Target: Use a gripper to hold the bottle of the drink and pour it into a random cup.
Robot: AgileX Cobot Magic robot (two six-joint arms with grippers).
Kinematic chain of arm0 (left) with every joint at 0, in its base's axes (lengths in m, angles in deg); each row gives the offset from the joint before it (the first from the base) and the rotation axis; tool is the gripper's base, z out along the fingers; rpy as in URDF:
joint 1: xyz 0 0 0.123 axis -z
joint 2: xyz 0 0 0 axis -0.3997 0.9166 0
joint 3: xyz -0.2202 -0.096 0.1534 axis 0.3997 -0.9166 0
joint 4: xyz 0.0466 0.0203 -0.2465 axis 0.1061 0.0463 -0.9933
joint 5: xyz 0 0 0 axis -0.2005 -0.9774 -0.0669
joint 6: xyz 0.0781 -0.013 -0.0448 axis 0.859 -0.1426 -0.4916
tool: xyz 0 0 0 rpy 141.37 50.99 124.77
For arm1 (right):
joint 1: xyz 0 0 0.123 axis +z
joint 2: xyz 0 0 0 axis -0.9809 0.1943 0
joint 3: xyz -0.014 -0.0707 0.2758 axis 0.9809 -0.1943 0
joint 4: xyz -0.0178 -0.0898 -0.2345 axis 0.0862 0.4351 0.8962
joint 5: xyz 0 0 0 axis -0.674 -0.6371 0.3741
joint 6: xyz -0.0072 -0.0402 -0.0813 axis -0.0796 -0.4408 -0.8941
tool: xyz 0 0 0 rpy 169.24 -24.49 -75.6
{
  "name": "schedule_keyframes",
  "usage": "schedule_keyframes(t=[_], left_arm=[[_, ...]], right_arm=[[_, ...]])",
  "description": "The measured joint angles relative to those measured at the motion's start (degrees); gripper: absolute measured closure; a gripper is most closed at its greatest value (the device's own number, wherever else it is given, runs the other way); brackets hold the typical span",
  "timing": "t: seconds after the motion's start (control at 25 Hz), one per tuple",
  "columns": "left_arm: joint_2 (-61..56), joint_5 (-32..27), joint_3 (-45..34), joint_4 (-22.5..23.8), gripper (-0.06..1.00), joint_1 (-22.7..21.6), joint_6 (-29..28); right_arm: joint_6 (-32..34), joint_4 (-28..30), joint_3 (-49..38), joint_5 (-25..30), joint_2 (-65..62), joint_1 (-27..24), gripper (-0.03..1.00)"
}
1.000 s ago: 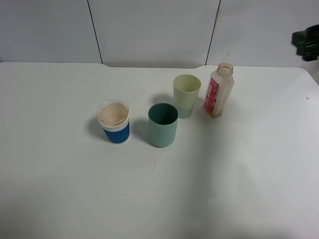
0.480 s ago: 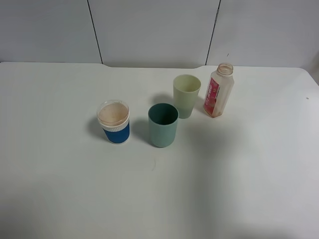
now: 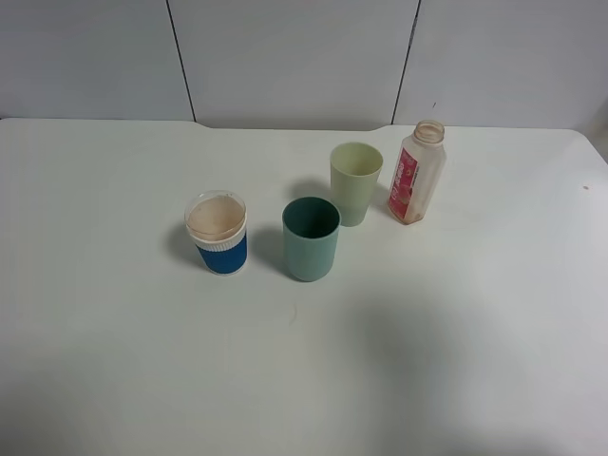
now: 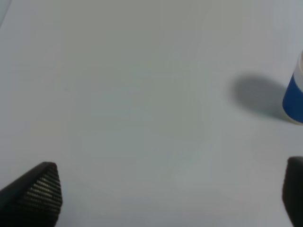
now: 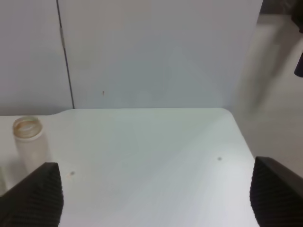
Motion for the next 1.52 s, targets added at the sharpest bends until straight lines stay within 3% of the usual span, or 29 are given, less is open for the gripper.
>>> schedule_keyframes(t=[0.36, 0.68, 0.92, 1.52], left_arm=[[0.0, 0.0, 0.0, 0.0, 0.02, 0.0, 0.0], [0.0, 0.0, 0.0, 0.0, 0.02, 0.0, 0.0], [0.0, 0.0, 0.0, 0.0, 0.02, 0.0, 0.0], [0.0, 0.0, 0.0, 0.0, 0.02, 0.0, 0.0]], right_arm=[[0.0, -2.0, -4.1, 9.2, -7.2, 0.0, 0.19], [0.0, -2.0, -4.3, 10.8, -7.2, 0.0, 0.19], [-0.1, -2.0, -4.8, 16.9, -7.2, 0.0, 0.19], [0.7, -1.0, -5.5, 17.5, -7.2, 0.0, 0.19]])
